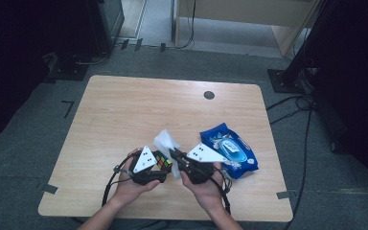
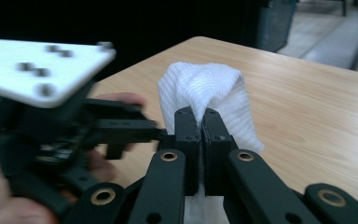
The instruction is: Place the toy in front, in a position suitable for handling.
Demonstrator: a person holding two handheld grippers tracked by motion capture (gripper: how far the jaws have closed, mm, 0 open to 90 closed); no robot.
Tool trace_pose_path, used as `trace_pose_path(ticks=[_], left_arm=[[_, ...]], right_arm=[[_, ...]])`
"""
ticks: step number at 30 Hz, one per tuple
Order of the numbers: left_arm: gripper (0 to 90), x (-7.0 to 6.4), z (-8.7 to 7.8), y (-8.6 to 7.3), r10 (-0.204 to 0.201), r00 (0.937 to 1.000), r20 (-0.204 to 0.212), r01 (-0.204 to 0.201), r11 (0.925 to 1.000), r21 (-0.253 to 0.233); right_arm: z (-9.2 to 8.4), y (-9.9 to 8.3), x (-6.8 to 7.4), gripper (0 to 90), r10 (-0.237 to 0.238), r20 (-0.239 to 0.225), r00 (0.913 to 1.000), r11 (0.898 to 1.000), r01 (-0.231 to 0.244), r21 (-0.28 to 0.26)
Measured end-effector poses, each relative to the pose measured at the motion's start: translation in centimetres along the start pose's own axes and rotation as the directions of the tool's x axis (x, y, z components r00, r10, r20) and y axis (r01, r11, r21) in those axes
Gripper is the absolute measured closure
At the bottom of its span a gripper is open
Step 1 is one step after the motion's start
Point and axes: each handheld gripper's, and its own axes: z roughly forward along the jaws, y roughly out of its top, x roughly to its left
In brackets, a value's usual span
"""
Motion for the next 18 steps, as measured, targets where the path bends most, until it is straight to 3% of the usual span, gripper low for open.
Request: trace_pose_path(ticks=[2, 6, 14, 18], left_arm=[[34.6, -0.1, -0.1, 0.1, 0.003, 1.0000, 0.000, -0.003, 1.0000, -0.005], [34.6, -0.1, -0.1, 0.0, 0.007, 0.9999, -0.015, -0.007, 1.0000, -0.002], [34.6, -0.1, -0.1, 0.0, 0.006, 0.9999, -0.015, -0.006, 1.0000, -0.007], [34.5, 0.2, -0.4, 0.1, -0.008, 0.9999, -0.013, 0.007, 0.9996, -0.027]], right_arm=[[0.6, -0.3, 0.5, 88.7, -0.025, -0.011, 0.9996, 0.999, 0.025, 0.021], [1.4, -1.4, -0.5, 88.6, 0.027, -0.014, 0.9995, 0.999, -0.027, 0.032], [1.4, -2.3, -2.8, 88.7, 0.055, 0.060, 0.9967, 0.998, -0.057, 0.041], [1.6, -2.9, -3.8, 88.7, 0.033, 0.120, 0.9922, 0.998, -0.040, 0.057]])
